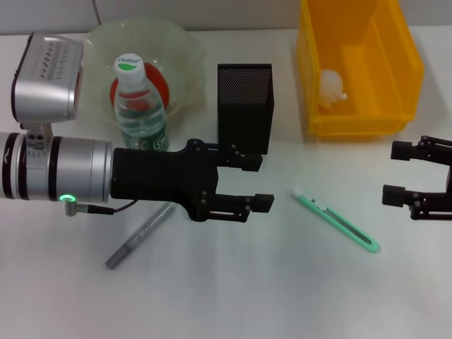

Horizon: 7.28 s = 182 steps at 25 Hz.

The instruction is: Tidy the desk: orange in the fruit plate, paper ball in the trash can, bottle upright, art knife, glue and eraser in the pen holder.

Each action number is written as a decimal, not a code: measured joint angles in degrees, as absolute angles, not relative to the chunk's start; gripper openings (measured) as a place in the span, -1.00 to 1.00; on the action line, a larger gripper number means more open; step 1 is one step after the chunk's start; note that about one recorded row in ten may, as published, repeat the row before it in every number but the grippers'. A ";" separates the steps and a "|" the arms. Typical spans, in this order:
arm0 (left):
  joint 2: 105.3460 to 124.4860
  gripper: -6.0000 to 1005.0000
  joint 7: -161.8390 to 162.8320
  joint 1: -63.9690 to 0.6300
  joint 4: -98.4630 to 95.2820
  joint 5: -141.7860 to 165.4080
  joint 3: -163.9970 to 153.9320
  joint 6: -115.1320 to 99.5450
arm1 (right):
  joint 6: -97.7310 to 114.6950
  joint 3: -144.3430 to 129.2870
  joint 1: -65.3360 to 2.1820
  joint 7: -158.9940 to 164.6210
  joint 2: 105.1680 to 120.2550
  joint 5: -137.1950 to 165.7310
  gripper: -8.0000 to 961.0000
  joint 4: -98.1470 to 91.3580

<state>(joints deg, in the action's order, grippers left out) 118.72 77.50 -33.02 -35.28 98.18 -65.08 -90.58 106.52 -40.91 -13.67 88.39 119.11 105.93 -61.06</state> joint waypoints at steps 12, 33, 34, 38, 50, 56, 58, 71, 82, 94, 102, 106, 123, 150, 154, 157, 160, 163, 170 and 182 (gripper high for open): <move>118.73 0.38 77.32 -29.93 -34.89 98.28 -65.65 -88.53 | 105.15 -46.56 -29.80 127.58 117.13 134.94 0.65 -77.32; 118.96 0.38 69.47 -28.00 -30.62 97.70 -65.65 -88.97 | 93.36 -69.95 -52.41 138.68 119.46 155.68 0.58 -53.63; 118.96 0.38 69.47 -28.00 -30.62 97.70 -65.65 -88.97 | 93.36 -69.95 -52.41 138.68 119.46 155.68 0.58 -53.63; 119.00 0.37 69.09 -28.01 -30.57 97.22 -65.65 -89.08 | 91.61 -70.06 -53.06 139.12 119.54 155.57 0.57 -52.02; 119.00 0.37 66.19 -27.69 -30.07 92.93 -65.65 -89.11 | 85.93 -75.06 -53.02 139.19 119.67 151.37 0.53 -46.56; 119.00 0.37 66.13 -28.02 -29.12 92.61 -65.65 -88.67 | 85.48 -75.28 -53.69 139.20 119.73 151.34 0.52 -45.50; 119.00 0.37 66.11 -28.03 -29.09 92.58 -65.65 -88.62 | 85.46 -75.34 -53.80 139.20 119.72 151.34 0.51 -45.39; 119.00 0.37 66.09 -27.97 -29.09 92.54 -65.63 -88.00 | 84.72 -79.58 -54.48 139.44 119.74 151.26 0.12 -43.59; 119.00 0.37 66.09 -27.95 -29.09 92.55 -65.57 -87.88 | 84.73 -79.90 -55.26 139.94 119.80 151.26 -0.03 -43.13; 119.00 0.37 65.37 -27.95 -29.04 92.52 -65.39 -87.70 | 84.76 -83.76 -55.70 140.78 119.89 149.15 -0.11 -43.05; 119.00 0.37 65.31 -27.68 -29.00 92.45 -65.36 -87.69 | 84.72 -83.92 -55.87 141.04 119.89 149.08 -0.11 -42.35; 119.00 0.36 65.30 -27.58 -29.00 92.45 -65.32 -87.70 | 84.63 -83.93 -56.02 141.14 119.88 149.06 -0.15 -41.68; 119.00 0.36 65.30 -27.33 -28.93 92.36 -65.20 -87.72 | 84.14 -84.62 -55.99 141.89 119.88 149.03 -0.48 -41.05; 118.95 0.36 65.30 -26.48 -28.92 91.20 -65.05 -87.72 | 74.55 -72.14 -24.14 113.80 119.36 108.31 -0.56 -73.94; 118.88 0.36 65.30 -26.45 -28.92 90.88 -65.01 -87.71 | 73.07 -71.54 -21.26 96.50 119.53 95.02 -0.54 -66.92; 118.96 0.36 65.30 -26.45 -28.92 90.87 -65.02 -87.72 | 72.79 -71.29 -20.87 86.77 119.42 85.14 -0.53 -59.93; 119.03 0.36 65.30 -26.46 -28.92 90.87 -65.12 -87.59 | 72.94 -71.07 -21.12 76.10 119.43 76.91 -0.52 -53.32; 119.03 0.36 65.30 -26.49 -28.92 90.87 -65.26 -87.42 | 73.01 -71.43 -21.48 67.50 119.50 70.65 -0.50 -48.20; 119.01 0.35 65.30 -26.50 -28.80 90.88 -65.08 -87.29 | 72.94 -71.29 -24.98 59.98 119.47 61.78 -0.47 -38.45; 119.00 0.35 64.60 -26.98 -28.21 90.88 -64.95 -87.12 | 64.63 -73.30 -32.64 59.45 119.19 61.94 -0.42 -31.36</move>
<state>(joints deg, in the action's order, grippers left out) 119.00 64.60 -26.98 -28.21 90.88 -64.95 -87.12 64.63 -73.30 -32.64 59.45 119.19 61.94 -31.36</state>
